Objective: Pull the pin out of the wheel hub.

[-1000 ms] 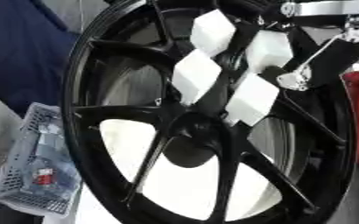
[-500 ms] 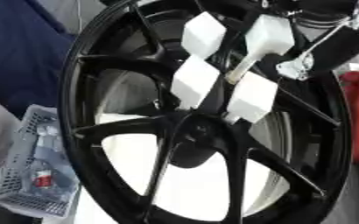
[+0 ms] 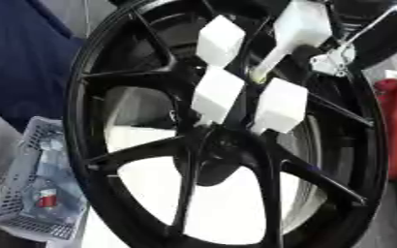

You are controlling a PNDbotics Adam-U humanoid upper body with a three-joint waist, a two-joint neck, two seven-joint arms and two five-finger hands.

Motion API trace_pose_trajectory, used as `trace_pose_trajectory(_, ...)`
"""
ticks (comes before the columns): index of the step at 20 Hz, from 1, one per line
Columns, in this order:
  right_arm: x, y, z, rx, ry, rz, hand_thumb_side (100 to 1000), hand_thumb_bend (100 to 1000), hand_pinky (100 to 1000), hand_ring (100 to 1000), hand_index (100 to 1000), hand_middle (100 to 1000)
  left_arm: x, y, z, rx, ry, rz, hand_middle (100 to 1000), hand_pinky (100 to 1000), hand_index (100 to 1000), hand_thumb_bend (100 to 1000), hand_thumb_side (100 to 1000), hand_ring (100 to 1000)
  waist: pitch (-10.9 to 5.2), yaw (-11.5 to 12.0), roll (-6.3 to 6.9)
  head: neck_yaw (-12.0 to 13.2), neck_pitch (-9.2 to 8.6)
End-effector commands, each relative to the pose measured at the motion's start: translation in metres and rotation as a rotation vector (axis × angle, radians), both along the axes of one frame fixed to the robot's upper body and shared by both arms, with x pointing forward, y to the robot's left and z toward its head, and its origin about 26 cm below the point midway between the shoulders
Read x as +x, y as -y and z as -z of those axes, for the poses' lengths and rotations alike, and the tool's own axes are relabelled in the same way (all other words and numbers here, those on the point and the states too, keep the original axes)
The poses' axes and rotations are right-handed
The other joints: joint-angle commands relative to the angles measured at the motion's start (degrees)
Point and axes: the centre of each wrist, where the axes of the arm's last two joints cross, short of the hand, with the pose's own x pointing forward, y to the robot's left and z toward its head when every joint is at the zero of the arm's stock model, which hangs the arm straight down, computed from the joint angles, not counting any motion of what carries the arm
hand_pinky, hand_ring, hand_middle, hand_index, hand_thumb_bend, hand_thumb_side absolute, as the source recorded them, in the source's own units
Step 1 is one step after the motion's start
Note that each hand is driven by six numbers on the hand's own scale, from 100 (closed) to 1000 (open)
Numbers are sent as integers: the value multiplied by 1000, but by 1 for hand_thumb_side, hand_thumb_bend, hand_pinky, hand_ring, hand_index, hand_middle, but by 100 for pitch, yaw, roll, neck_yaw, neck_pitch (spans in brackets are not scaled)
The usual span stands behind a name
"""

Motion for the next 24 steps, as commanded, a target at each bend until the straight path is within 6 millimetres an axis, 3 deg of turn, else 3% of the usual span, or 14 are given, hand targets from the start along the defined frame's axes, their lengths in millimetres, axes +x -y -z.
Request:
trace_pose_trajectory(1,-13,15,-19,29,75,64,100,100,604,334,580,401,-3,-2,-6,9,24,-8,686,998,798,203,989,541,-196,-36,66,46,5)
trace_pose_trajectory(5,-12,45,-27,110,139,206,100,100,610,331,601,401,-4,-4,-6,5,26,-16,686,998,798,202,988,541,-208,-90,99,97,8)
trace_pose_trajectory(11,1,114,-28,261,227,500,100,100,629,336,613,420,-4,-5,-5,-2,30,-27,687,998,798,202,986,541,-212,-163,151,178,19)
trace_pose_trajectory(15,10,168,-14,319,260,758,100,114,651,359,616,474,-4,-6,-5,-7,33,-34,687,998,798,201,985,541,-209,-200,189,238,24)
trace_pose_trajectory(19,16,219,14,348,266,1025,100,138,680,401,636,499,-4,-7,-5,-12,38,-42,687,999,798,201,982,541,-214,-228,225,302,21)
trace_pose_trajectory(21,17,239,32,359,258,1125,100,138,697,437,652,516,-4,-8,-5,-16,42,-46,687,998,798,200,981,542,-223,-233,244,321,19)
trace_pose_trajectory(23,18,252,49,362,243,1191,100,171,757,601,727,608,-4,-8,-6,-20,44,-47,687,999,798,200,980,542,-229,-232,263,330,11)
trace_pose_trajectory(24,19,258,58,358,228,1223,100,227,780,727,770,699,-4,-7,-6,-21,45,-46,687,999,798,200,979,542,-234,-230,274,335,11)
